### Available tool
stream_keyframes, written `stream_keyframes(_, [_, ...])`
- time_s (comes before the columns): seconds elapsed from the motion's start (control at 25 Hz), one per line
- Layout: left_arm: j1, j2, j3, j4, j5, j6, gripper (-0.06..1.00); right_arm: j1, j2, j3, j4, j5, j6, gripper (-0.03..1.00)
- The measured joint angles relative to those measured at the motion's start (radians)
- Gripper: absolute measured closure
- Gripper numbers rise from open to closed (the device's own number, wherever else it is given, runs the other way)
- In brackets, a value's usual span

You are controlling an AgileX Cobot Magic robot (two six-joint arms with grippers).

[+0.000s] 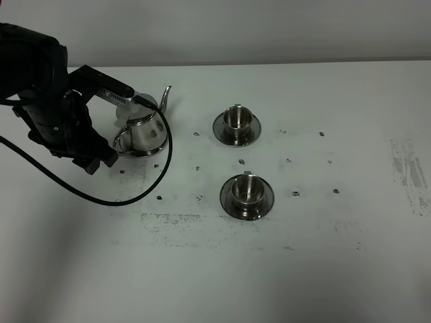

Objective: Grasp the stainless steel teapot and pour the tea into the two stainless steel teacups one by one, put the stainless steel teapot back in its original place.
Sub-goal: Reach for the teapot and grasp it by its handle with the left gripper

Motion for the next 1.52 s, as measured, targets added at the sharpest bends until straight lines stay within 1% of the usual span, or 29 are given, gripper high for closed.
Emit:
stream_keyframes(0.12, [0.000,0.010,0.000,-0.010,-0.047,0.000,0.40,0.000,0.000,0.000,0.000,0.000,0.000,0.38])
stream_keyframes(0.28, [0.000,0.014,-0.004,-0.057,-0.096,0.000,0.40,0.000,0.000,0.000,0.000,0.000,0.000,0.38])
stream_keyframes(0.4, [0.000,0.042,-0.045,-0.075,-0.082,0.000,0.40,0.000,0.000,0.000,0.000,0.000,0.000,0.38])
stream_keyframes(0.56, [0.000,0.093,-0.122,-0.076,-0.027,-0.002,0.40,0.000,0.000,0.000,0.000,0.000,0.000,0.38])
stream_keyframes(0.88, [0.000,0.170,-0.213,-0.076,0.032,-0.006,0.40,0.000,0.000,0.000,0.000,0.000,0.000,0.38])
stream_keyframes(1.08, [0.000,0.209,-0.270,-0.078,0.044,-0.006,0.40,0.000,0.000,0.000,0.000,0.000,0.000,0.38])
stream_keyframes(1.24, [-0.005,0.241,-0.317,-0.096,0.053,-0.006,0.40,0.000,0.000,0.000,0.000,0.000,0.000,0.38])
stream_keyframes(1.52, [-0.022,0.296,-0.392,-0.103,0.099,-0.006,0.40,0.000,0.000,0.000,0.000,0.000,0.000,0.38])
